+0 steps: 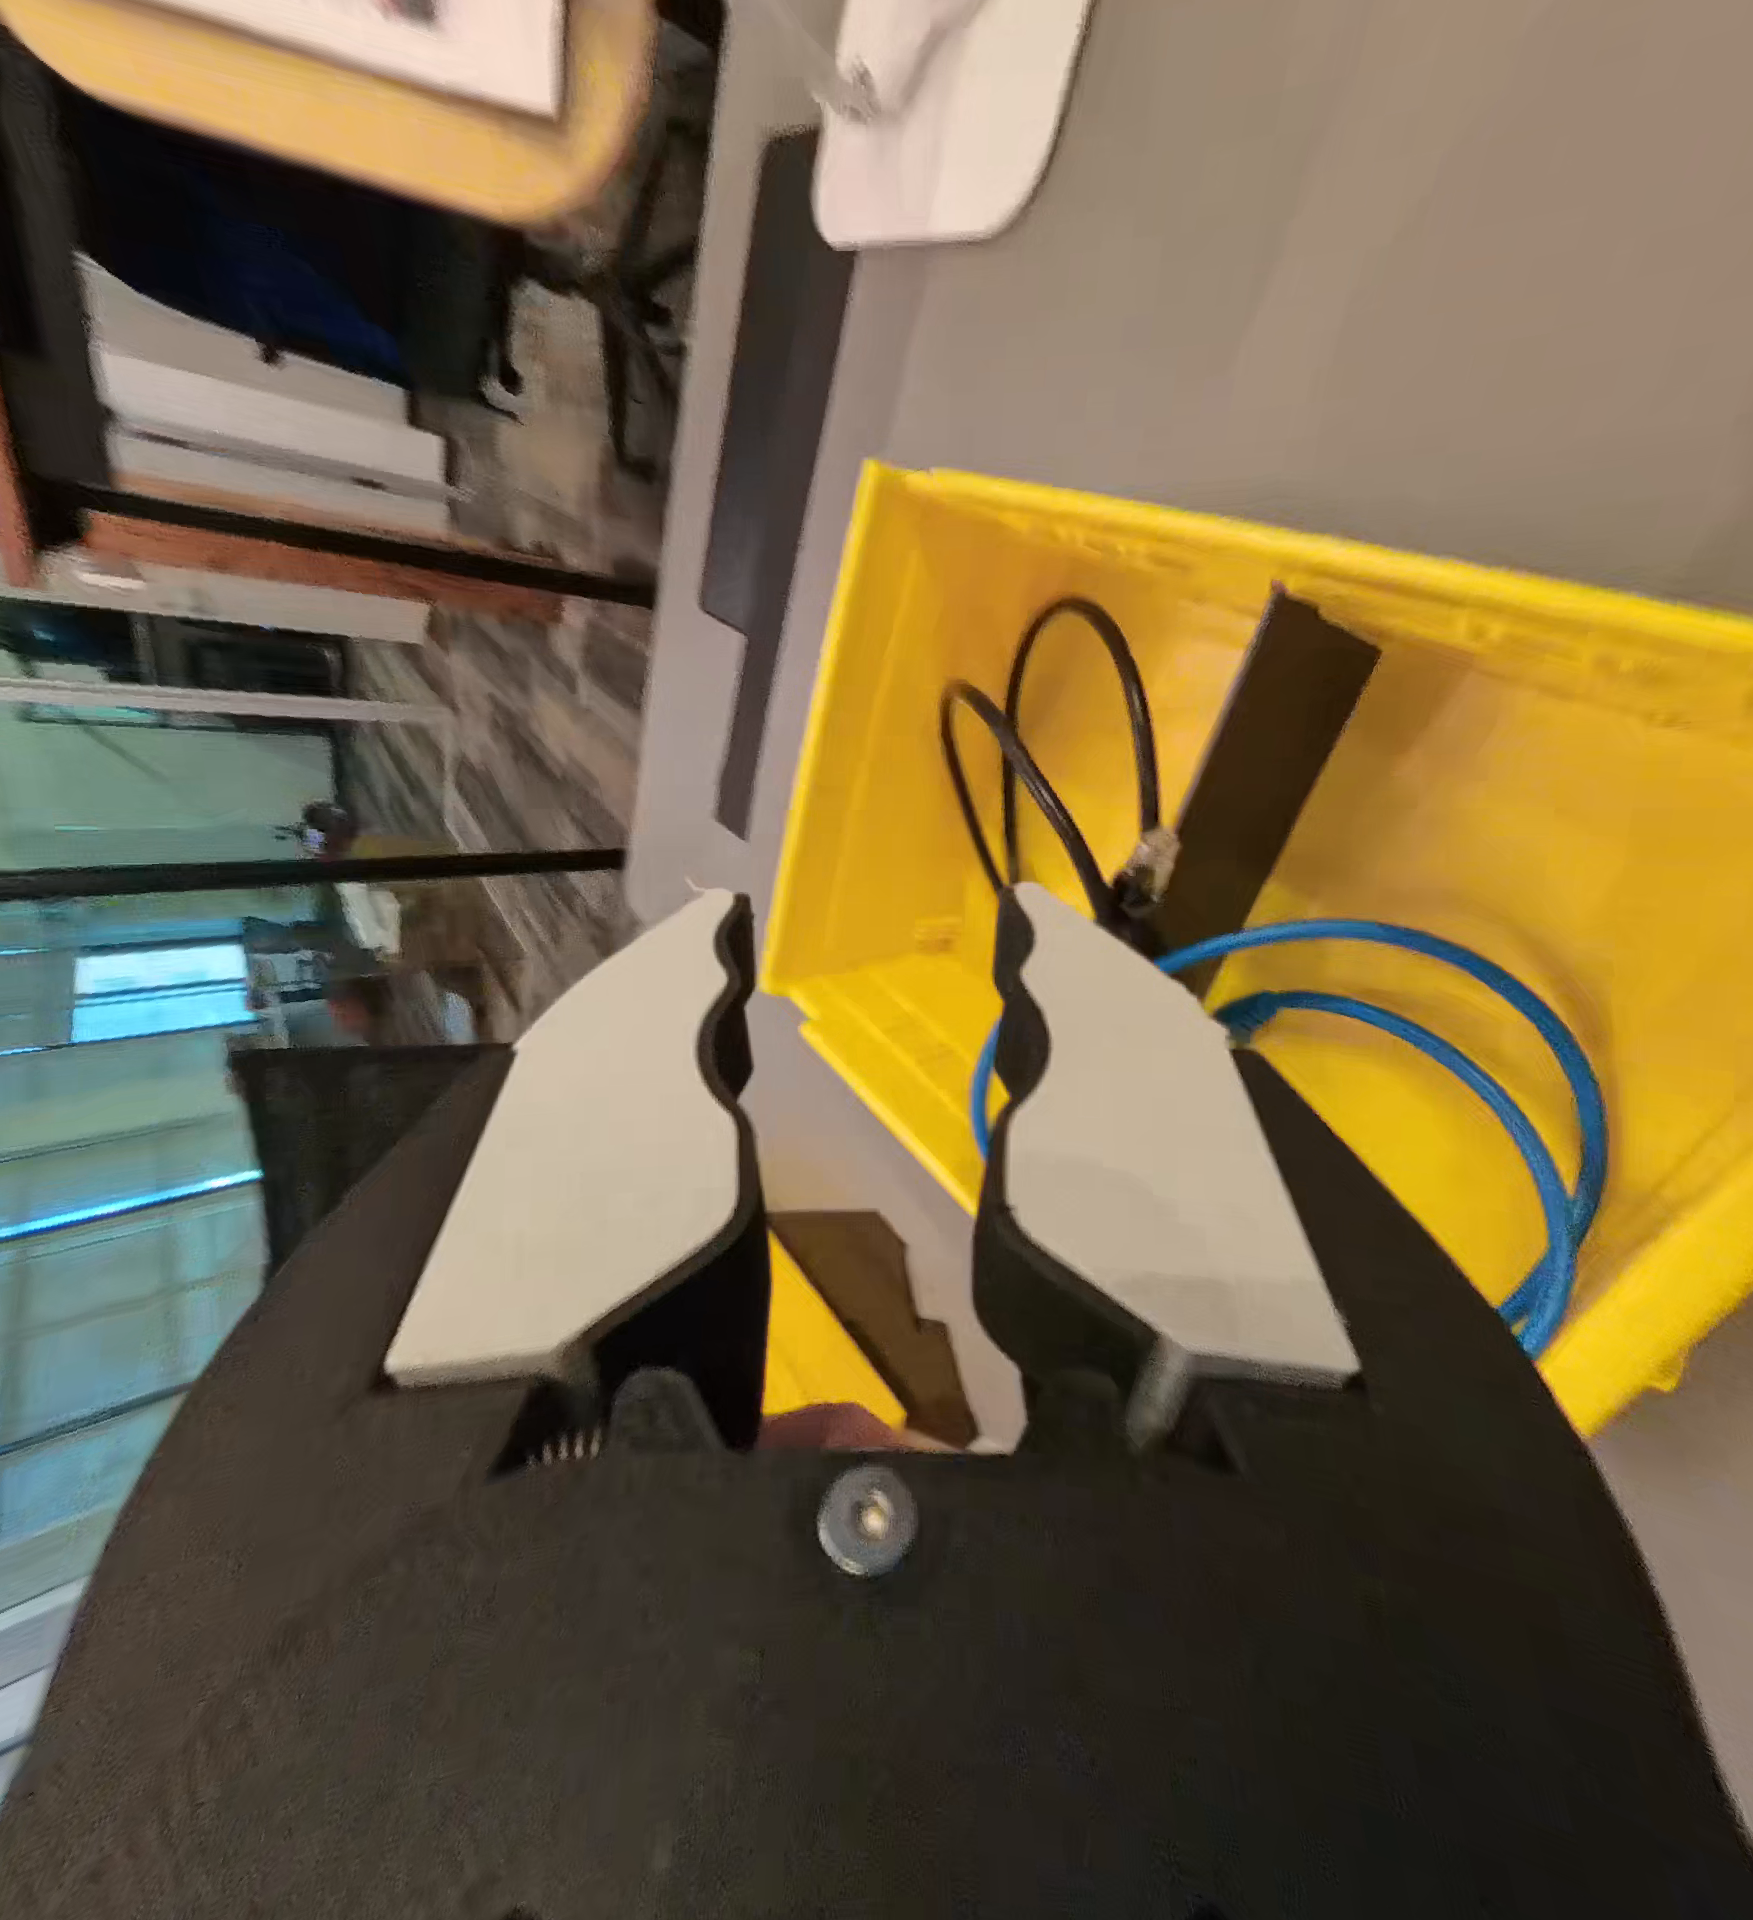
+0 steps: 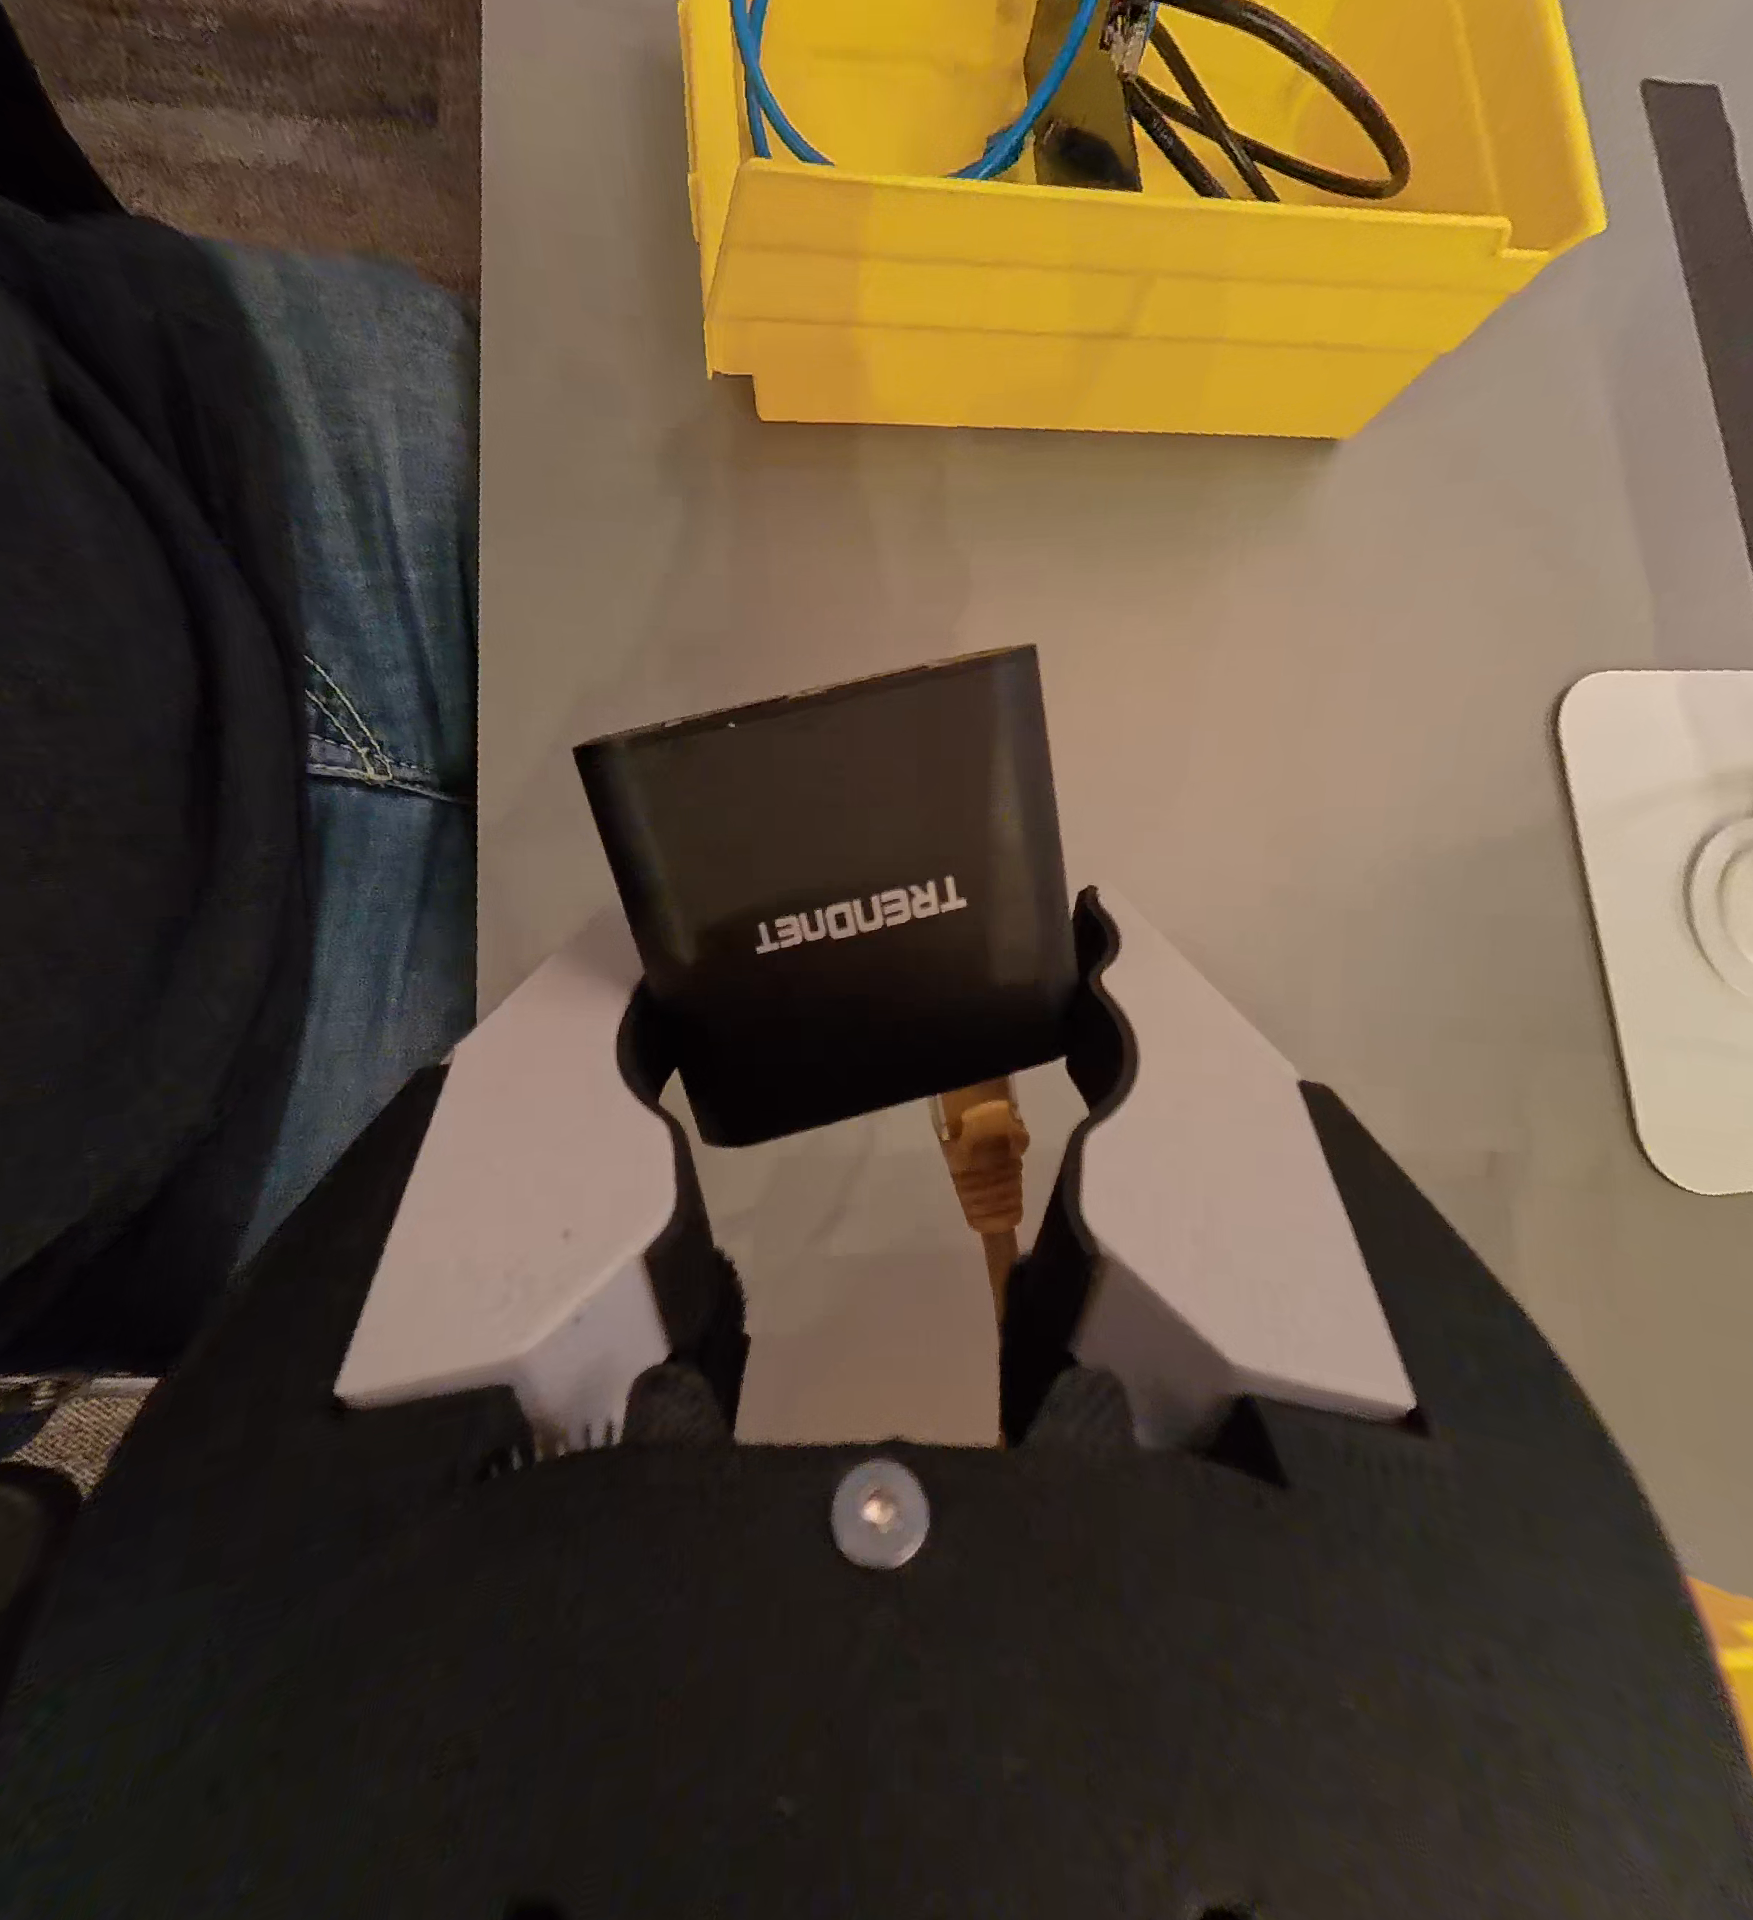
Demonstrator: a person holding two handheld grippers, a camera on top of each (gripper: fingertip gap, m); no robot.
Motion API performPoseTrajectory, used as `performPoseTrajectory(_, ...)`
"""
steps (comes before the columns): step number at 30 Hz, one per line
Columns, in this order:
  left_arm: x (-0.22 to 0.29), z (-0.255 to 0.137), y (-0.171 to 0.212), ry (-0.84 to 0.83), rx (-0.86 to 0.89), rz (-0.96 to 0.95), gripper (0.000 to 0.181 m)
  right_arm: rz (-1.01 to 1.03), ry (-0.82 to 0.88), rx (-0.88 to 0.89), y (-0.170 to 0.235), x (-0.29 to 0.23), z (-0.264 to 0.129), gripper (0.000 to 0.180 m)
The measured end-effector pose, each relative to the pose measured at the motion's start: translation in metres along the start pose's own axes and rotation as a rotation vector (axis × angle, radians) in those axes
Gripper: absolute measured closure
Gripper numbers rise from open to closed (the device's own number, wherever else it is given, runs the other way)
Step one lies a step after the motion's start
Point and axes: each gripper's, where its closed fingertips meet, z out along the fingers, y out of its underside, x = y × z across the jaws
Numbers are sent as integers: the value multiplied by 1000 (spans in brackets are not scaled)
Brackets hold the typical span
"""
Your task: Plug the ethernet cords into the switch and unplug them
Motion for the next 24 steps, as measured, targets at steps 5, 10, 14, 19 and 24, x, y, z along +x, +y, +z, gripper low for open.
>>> performPoseTrajectory(5, 42, 51, 39, 182, -81, -55, 133, 22, 1, -7, 8, -3, 8, 104)
performPoseTrajectory(10, 70, 85, 40, 283, -91, -77, 139, 30, -6, -7, 12, -5, 13, 104)
performPoseTrajectory(14, 74, 92, 32, 284, -78, -55, 161, 38, -7, 3, 14, -4, 15, 104)
performPoseTrajectory(19, 40, 68, 18, 197, 44, -197, 163, 46, -5, 12, 18, -2, 15, 104)
performPoseTrajectory(24, 4, 27, 2, 91, 130, -241, 165, 48, 4, 27, 17, 0, 14, 104)
